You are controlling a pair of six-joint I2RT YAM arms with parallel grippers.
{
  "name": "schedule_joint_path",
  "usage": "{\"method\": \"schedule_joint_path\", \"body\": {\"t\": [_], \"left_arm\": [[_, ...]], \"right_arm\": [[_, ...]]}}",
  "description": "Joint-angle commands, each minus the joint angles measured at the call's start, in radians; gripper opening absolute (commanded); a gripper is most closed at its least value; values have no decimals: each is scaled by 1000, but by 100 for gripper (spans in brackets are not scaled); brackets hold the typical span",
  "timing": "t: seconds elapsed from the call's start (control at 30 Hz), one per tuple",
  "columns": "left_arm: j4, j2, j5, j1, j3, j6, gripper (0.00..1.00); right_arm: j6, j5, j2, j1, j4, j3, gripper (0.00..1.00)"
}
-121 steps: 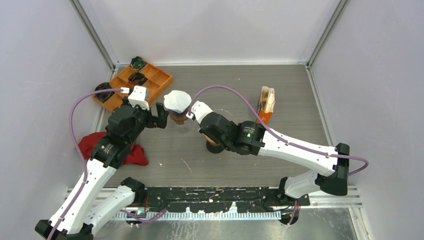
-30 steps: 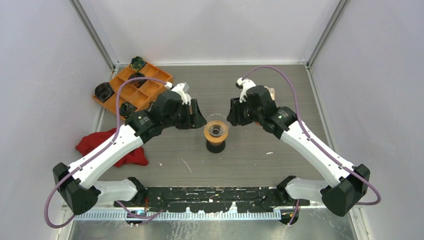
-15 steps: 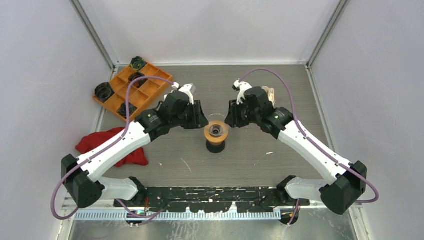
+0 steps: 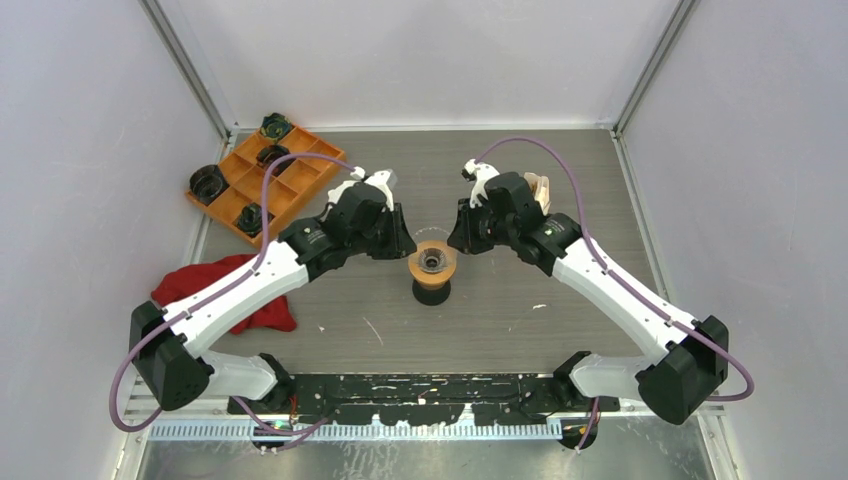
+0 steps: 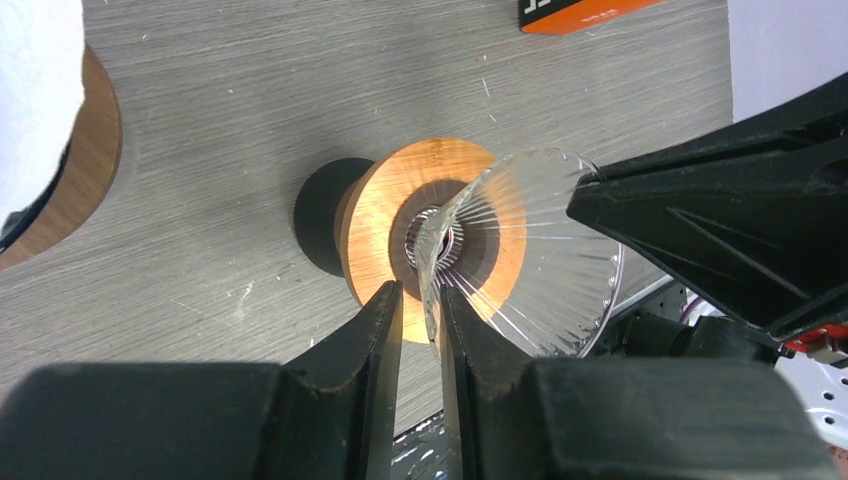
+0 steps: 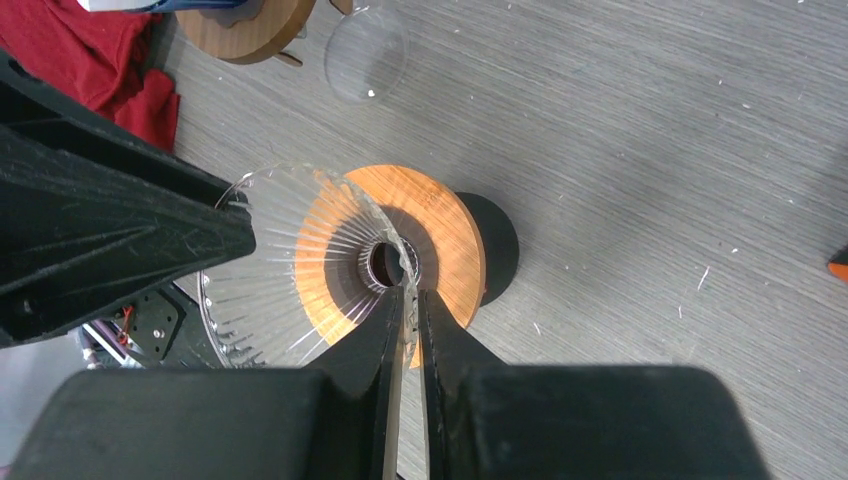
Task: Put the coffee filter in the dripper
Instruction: Press the coffee dripper onto the connecting ring.
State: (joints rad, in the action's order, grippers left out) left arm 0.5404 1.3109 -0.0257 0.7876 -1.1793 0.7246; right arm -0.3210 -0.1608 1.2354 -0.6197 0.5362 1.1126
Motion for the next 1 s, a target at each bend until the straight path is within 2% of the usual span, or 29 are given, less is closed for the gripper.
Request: {"method": "schedule_joint_path", "body": {"t": [0.0,0.13,0.43,0.97], "left_arm": [[11,4,-30,2,-5,-27,20],[20,11,-32,2,-3,-30,16],[38,38,-25,3,0,-36,13],[38,65,-53,29,54,-29,11]], "right_arm": [[5,0,22,2,4,12,12],[8,11,42,2,28,14,7],[17,37,84,2,80,0,4],[47,75,83,1,34,-141,3]]}}
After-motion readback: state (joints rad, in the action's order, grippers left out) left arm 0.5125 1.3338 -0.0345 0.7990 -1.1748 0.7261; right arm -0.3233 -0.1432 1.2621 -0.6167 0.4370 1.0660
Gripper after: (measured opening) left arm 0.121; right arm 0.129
